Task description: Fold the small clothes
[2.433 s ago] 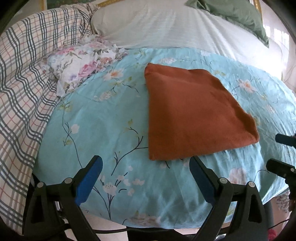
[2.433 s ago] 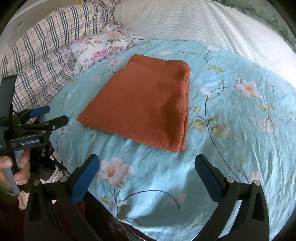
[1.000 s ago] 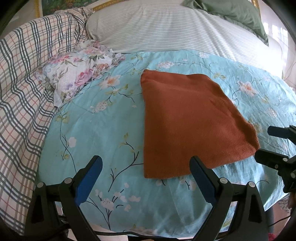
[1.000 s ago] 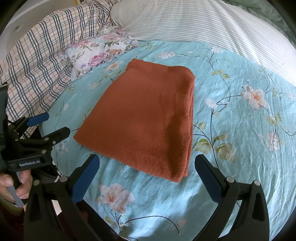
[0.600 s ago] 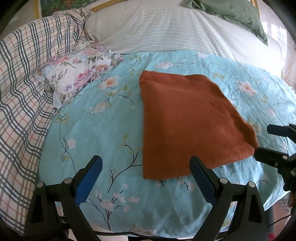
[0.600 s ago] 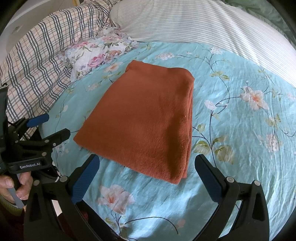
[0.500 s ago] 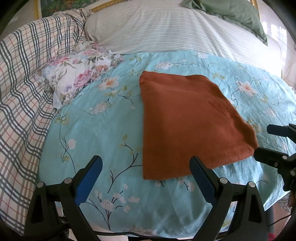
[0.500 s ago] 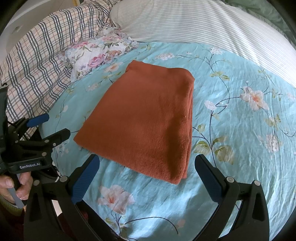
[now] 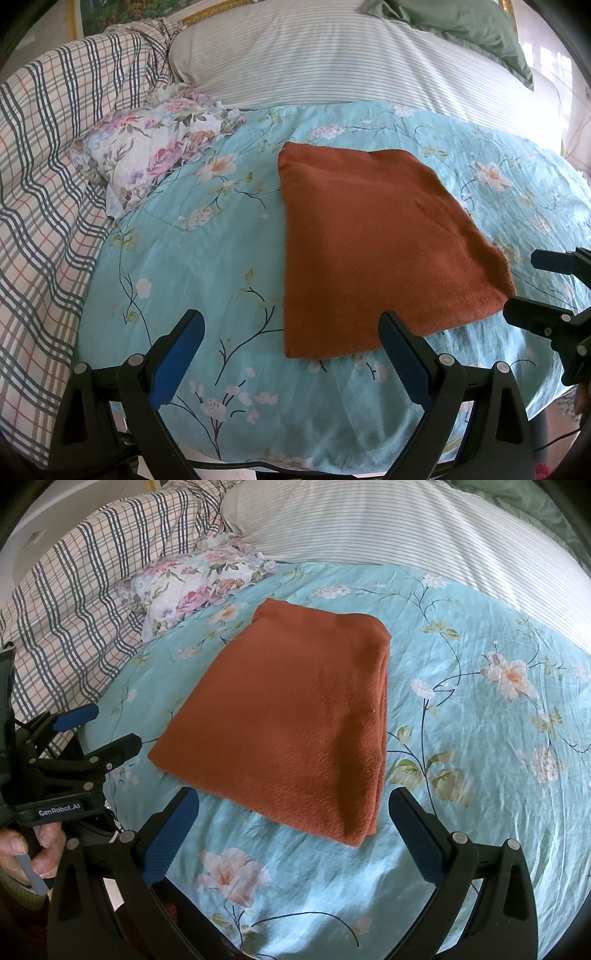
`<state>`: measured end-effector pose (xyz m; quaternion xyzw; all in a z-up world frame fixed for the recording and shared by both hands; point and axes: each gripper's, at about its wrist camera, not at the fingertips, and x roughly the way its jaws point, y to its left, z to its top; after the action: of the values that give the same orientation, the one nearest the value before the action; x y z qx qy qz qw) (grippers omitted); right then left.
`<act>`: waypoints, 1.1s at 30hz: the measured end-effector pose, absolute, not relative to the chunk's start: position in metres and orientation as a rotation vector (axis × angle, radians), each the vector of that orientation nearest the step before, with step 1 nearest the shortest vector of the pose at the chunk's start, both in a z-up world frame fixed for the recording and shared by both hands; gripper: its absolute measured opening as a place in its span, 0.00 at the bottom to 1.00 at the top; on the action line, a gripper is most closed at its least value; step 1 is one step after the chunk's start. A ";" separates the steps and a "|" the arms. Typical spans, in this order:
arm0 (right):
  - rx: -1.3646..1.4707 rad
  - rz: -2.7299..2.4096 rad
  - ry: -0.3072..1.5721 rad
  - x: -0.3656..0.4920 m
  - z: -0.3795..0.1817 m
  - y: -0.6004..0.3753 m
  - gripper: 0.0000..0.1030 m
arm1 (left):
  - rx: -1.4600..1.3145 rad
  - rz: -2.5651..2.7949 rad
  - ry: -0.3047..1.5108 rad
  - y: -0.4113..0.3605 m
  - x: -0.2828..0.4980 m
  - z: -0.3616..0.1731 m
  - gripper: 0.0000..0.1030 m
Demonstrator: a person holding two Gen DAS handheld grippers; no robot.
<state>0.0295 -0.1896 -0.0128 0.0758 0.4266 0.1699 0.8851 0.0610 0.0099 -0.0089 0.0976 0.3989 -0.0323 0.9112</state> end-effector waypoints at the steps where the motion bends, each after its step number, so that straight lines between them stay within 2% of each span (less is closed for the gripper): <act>1: 0.157 0.354 0.888 0.029 -0.013 -0.190 0.99 | 0.201 -0.067 0.822 0.010 0.061 -0.009 0.93; 33: 0.156 0.352 0.886 0.029 -0.011 -0.186 0.99 | 0.198 -0.066 0.819 0.007 0.061 -0.007 0.93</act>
<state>0.0295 -0.1857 -0.0110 0.0749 0.4259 0.1693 0.8856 0.0607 0.0073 -0.0066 0.0959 0.3974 -0.0321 0.9120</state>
